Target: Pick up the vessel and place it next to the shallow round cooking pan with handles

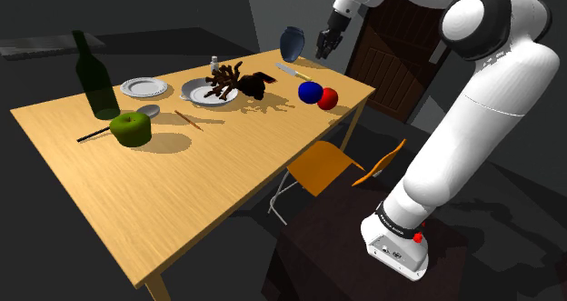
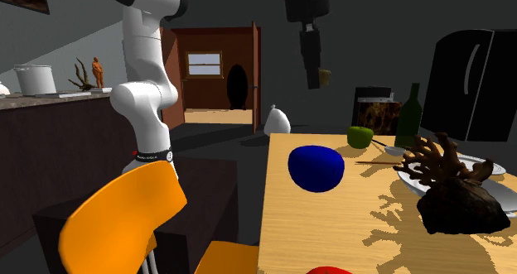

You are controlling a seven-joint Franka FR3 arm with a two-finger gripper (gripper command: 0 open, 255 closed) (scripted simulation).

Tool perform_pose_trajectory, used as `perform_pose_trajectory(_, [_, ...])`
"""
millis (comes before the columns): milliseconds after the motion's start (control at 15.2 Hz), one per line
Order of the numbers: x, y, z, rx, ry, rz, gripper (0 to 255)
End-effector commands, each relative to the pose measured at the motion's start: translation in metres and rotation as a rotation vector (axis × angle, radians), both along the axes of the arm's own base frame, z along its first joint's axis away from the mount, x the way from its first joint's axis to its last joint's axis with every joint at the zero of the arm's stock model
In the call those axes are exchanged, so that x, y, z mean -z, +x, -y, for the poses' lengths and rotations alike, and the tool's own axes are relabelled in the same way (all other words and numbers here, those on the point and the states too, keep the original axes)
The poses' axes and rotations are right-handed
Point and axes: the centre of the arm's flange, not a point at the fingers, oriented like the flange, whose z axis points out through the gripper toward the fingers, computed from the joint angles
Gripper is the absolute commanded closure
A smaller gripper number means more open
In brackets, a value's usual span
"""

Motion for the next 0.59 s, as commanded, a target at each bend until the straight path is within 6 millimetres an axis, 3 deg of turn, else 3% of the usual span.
perform_pose_trajectory(0, [-0.011,0.0,-0.001,0.0,0.0,0.001,255])
perform_pose_trajectory(528, [-0.054,0.0,-0.001,0.0,0.0,0.001,255])
